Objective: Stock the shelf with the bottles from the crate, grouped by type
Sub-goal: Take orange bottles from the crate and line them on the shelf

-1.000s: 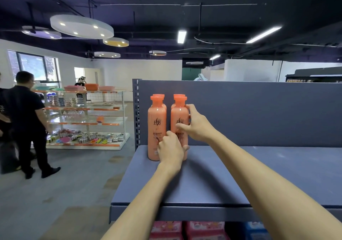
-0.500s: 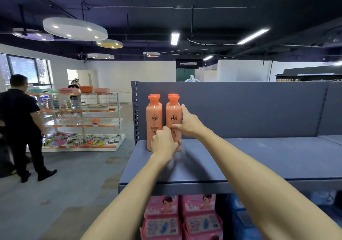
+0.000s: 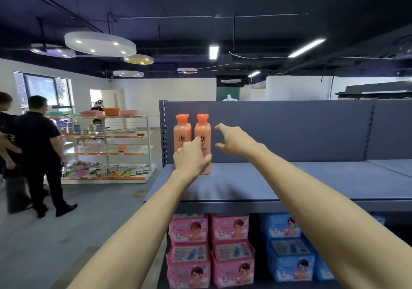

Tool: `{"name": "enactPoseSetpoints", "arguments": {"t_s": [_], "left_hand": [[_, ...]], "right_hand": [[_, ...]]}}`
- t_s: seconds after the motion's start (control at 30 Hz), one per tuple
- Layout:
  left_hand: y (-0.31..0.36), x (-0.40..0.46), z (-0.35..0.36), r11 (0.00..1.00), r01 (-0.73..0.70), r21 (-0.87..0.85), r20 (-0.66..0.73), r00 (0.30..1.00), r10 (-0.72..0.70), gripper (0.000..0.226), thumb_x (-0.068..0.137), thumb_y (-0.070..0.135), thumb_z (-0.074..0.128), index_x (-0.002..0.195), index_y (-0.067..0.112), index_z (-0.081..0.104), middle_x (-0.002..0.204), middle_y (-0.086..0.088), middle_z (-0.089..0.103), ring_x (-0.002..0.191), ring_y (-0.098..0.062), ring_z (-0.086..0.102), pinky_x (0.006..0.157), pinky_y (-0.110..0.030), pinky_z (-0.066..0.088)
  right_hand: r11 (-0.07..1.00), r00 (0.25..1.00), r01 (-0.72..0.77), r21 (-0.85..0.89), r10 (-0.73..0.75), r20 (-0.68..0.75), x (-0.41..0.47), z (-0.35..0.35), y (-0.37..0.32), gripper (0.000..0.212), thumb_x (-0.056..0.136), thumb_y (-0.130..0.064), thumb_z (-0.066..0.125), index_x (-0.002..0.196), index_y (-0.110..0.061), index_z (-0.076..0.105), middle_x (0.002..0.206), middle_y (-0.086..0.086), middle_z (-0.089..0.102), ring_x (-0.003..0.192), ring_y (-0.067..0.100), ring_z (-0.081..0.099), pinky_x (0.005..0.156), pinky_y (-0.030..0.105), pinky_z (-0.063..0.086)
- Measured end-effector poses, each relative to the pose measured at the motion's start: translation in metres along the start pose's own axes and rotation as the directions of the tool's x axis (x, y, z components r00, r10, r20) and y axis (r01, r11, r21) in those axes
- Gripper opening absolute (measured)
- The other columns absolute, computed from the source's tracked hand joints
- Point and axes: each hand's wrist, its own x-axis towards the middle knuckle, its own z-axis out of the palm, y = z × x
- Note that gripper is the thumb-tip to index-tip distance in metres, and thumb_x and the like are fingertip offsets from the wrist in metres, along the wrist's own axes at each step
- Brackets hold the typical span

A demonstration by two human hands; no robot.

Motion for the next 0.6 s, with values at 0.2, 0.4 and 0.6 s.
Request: {"name": "enactPoseSetpoints", "arguments": {"t_s": [0.2, 0.4, 0.6], "left_hand": [[0.026, -0.048, 0.006, 0.993, -0.111, -0.029, 0.027, 0.993, 0.112, 0.036, 0.084, 0.044, 0.062, 0.11, 0.021, 0.053, 0.096, 0.001, 0.067, 0.091, -0.027, 0.064, 0.071, -0.037, 0.051], [0.06, -0.101, 0.023, 0.978, -0.143, -0.152, 0.06, 0.986, 0.154, 0.039, 0.083, 0.042, 0.064, 0.115, 0.022, 0.056, 0.103, 0.004, 0.068, 0.094, -0.02, 0.065, 0.079, -0.04, 0.054], [0.084, -0.184, 0.073, 0.952, -0.166, -0.258, 0.115, 0.973, 0.201, 0.034, 0.08, 0.038, 0.067, 0.109, 0.02, 0.06, 0.096, 0.003, 0.069, 0.092, -0.021, 0.065, 0.078, -0.039, 0.053]], "right_hand": [[0.999, 0.998, 0.043, -0.01, -0.044, -0.035, -0.065, -0.006, 0.037, 0.046, 0.097, -0.032, 0.059, 0.14, -0.022, 0.047, 0.132, 0.008, 0.057, 0.114, 0.027, 0.058, 0.094, 0.042, 0.05], [0.999, 1.0, 0.005, 0.042, -0.004, -0.03, -0.131, -0.009, 0.088, 0.035, 0.096, -0.033, 0.06, 0.129, -0.021, 0.057, 0.121, 0.003, 0.065, 0.106, 0.022, 0.063, 0.094, 0.038, 0.051], [0.989, 1.0, -0.018, 0.147, 0.016, 0.014, -0.203, 0.034, 0.132, 0.031, 0.092, -0.031, 0.064, 0.12, -0.02, 0.061, 0.104, -0.002, 0.071, 0.094, 0.02, 0.065, 0.088, 0.037, 0.052]]}}
